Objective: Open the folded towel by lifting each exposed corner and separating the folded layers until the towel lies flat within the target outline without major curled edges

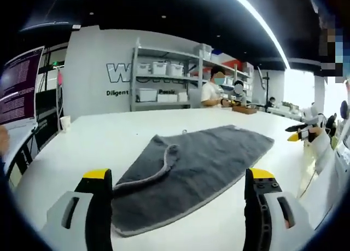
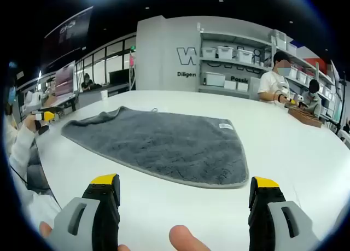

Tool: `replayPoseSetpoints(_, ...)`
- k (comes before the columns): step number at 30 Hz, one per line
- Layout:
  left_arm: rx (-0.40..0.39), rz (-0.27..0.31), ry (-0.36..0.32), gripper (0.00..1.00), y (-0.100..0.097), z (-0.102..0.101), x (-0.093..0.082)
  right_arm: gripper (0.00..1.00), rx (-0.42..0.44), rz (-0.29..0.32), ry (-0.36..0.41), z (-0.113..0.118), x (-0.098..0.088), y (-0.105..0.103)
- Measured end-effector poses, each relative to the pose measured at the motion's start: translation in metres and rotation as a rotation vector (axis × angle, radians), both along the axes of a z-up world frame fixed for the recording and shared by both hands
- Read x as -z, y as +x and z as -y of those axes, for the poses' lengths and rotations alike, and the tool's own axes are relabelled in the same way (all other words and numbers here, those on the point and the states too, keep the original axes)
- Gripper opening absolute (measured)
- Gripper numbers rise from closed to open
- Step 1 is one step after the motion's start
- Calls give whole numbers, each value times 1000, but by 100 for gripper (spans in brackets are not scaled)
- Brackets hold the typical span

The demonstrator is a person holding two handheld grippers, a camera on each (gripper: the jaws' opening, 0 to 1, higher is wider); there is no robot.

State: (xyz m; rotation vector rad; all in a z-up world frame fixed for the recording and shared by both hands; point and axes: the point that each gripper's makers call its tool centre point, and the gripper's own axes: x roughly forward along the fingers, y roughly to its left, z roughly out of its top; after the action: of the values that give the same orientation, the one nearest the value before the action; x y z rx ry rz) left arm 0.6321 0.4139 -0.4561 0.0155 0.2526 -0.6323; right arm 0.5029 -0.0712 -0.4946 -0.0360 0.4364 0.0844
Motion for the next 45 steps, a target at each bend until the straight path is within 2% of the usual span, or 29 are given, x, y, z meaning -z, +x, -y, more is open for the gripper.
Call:
replayPoseSetpoints(6, 38, -26, 47, 100, 24, 11, 11, 99, 3, 0, 0, 0, 0, 0)
replayPoseSetpoints(14, 88, -79, 63, 100, 55, 29, 21, 99, -2, -7, -1, -1, 2, 0)
replayPoseSetpoints(24, 204, -84, 105, 97, 93, 74, 23, 99, 0, -6, -7, -1, 1, 0)
replayPoseSetpoints(29, 243, -79, 105, 96, 108, 93, 26, 99, 0, -3, -9, -1, 0, -1)
replayPoseSetpoints(32, 254, -88, 115, 95, 121, 100, 34, 99, 3, 0, -8, 0, -1, -2)
replayPoseSetpoints(36, 266, -147, 114, 94, 134, 104, 53, 99, 6, 1, -8, 1, -2, -3)
replayPoseSetpoints(37, 270, -150, 114, 93, 135, 105, 56, 99, 6, 2, -9, 1, -2, -3)
replayPoseSetpoints(41, 318, -142, 145, 77, 135, 111, 69, 99, 6, 3, -9, 3, -3, -3)
replayPoseSetpoints(45, 363, -154, 143, 69, 131, 120, 77, 99, 7, 0, -9, 3, -2, -2)
